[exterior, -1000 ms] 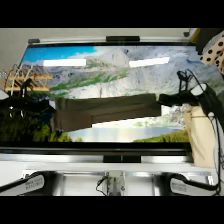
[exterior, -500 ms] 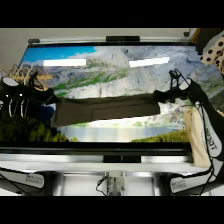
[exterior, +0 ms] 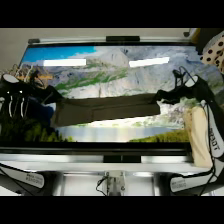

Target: Fold the shirts.

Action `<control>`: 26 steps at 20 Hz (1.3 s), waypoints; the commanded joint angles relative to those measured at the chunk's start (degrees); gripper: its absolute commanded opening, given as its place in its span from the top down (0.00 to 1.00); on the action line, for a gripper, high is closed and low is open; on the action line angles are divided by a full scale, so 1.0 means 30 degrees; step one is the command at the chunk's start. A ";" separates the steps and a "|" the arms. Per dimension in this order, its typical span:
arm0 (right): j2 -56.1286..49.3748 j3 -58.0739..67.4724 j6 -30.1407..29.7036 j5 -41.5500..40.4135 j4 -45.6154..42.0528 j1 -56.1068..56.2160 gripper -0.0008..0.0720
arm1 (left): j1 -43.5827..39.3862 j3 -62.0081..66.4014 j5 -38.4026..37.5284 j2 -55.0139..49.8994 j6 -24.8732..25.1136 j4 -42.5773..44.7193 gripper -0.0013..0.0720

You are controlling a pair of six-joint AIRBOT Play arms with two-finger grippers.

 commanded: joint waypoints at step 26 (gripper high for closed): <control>-0.3169 0.0240 -0.0488 0.2907 0.3738 -0.0729 0.89 | -0.1807 0.0925 -0.0882 0.0015 0.0219 -0.3934 0.35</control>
